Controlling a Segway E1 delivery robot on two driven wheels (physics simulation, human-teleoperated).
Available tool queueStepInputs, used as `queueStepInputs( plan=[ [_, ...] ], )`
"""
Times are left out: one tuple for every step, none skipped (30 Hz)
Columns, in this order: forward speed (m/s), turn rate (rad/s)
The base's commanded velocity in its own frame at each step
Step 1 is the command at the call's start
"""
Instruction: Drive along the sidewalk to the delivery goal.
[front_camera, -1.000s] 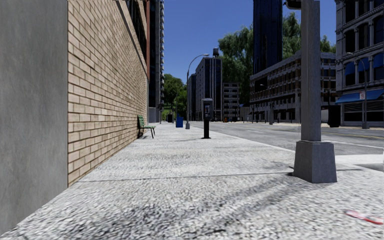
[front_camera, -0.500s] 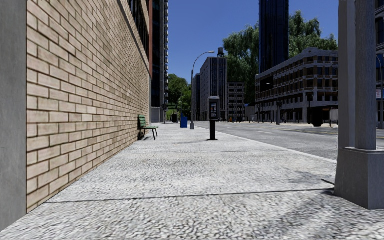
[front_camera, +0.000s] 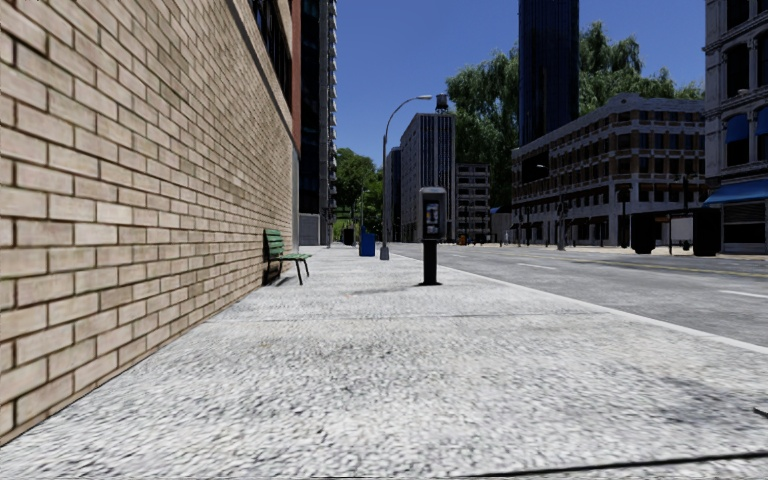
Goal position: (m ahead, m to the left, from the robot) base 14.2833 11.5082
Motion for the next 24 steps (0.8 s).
queueStepInputs(
  plan=[
    [1.57, 0.0],
    [1.57, 0.0],
    [1.57, 0.0],
    [1.57, 0.0],
    [1.57, 0.0],
    [1.57, 0.0],
    [1.57, 0.0],
    [1.57, 0.0],
    [1.57, 0.0],
    [1.57, 0.0],
    [1.57, 0.0],
    [1.57, 0.0],
    [1.57, 0.0],
    [1.57, 0.0],
    [1.57, 0.0],
    [1.58, 0.0],
    [1.58, 0.0],
    [1.58, 0.0],
    [1.58, 0.0],
    [1.58, 0.0],
    [1.58, 0.0],
    [1.59, 0.0],
    [1.61, 0.0],
    [1.62, 0.0]
  ],
)
